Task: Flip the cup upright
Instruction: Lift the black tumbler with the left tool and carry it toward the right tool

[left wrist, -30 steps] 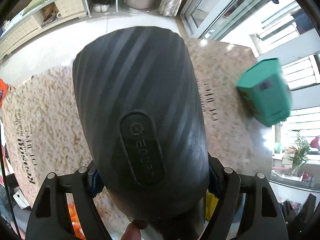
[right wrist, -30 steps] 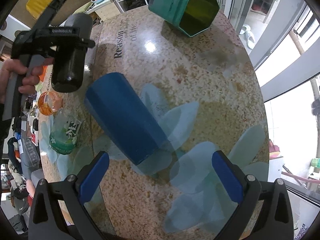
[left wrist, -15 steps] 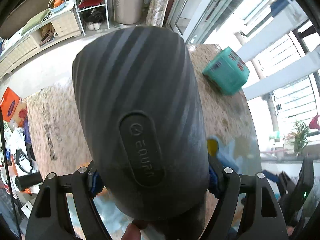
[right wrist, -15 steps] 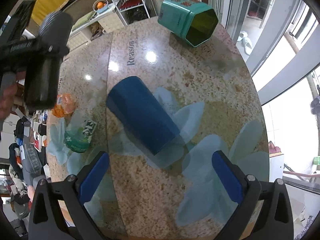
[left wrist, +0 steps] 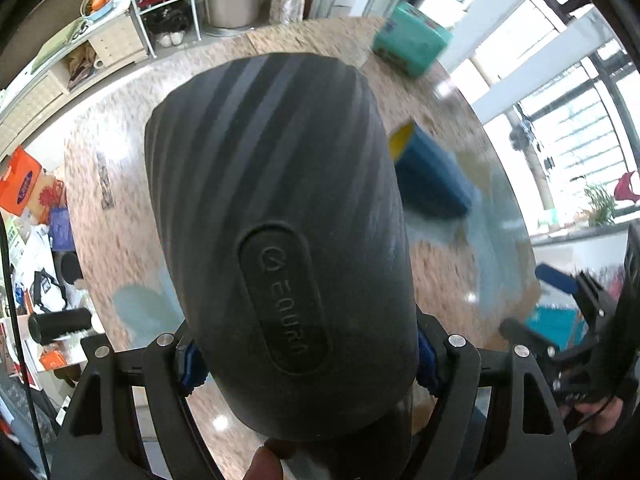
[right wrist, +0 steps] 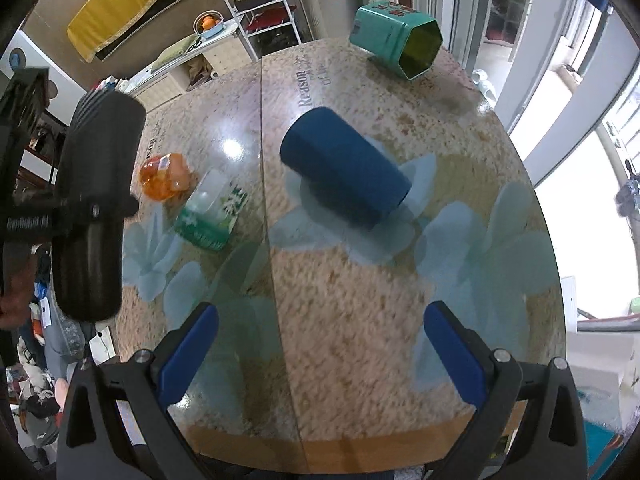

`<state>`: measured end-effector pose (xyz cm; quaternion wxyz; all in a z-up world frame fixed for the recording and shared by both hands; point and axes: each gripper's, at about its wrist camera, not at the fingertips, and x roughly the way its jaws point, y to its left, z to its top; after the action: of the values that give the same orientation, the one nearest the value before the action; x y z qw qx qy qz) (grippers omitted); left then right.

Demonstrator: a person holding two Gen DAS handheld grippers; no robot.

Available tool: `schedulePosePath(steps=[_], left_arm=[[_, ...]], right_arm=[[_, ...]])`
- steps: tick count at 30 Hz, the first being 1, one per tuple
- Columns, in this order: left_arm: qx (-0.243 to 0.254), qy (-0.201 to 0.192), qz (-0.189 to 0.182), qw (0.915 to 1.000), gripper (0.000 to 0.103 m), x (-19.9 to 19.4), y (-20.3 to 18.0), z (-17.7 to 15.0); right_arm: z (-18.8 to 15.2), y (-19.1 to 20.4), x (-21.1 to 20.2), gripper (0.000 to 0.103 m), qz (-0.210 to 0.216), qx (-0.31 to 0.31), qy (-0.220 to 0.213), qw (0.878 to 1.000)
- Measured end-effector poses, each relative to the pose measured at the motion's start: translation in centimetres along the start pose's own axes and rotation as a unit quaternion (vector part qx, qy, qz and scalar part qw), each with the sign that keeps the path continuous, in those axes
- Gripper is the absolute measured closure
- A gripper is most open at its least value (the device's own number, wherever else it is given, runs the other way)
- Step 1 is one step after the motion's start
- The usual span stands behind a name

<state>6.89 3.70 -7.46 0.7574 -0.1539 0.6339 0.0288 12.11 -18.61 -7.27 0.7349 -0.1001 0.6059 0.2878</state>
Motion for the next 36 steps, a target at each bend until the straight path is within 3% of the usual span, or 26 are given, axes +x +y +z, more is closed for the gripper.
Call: schedulePosePath(steps=[10, 17, 25, 36], left_arm=[[0.016, 0.028, -0.016, 0.9994, 0.021, 1.3, -2.3, -6.3], [-0.039, 0.057, -0.021, 0.9974, 0.021, 5.0, -3.1, -8.3], [-0.083, 0.068, -0.016, 0.9941, 0.021, 8.6, -4.4, -8.6], [-0.097, 0.066, -0.016, 0.993, 0.021, 11.2, -6.2, -7.6]], right_arm=[[-3.1, 0.6, -1.3, 0.0, -0.021, 0.009, -0.015, 1.0], [-3.6, -0.4, -0.9, 0.0, -0.024, -0.005, 0.004, 1.0], [-3.4, -1.8, 0.2, 0.0, -0.005, -0.038, 0.029, 0.999], [-2.3, -4.2, 1.8, 0.0, -0.005, -0.07, 0.059, 0.996]])
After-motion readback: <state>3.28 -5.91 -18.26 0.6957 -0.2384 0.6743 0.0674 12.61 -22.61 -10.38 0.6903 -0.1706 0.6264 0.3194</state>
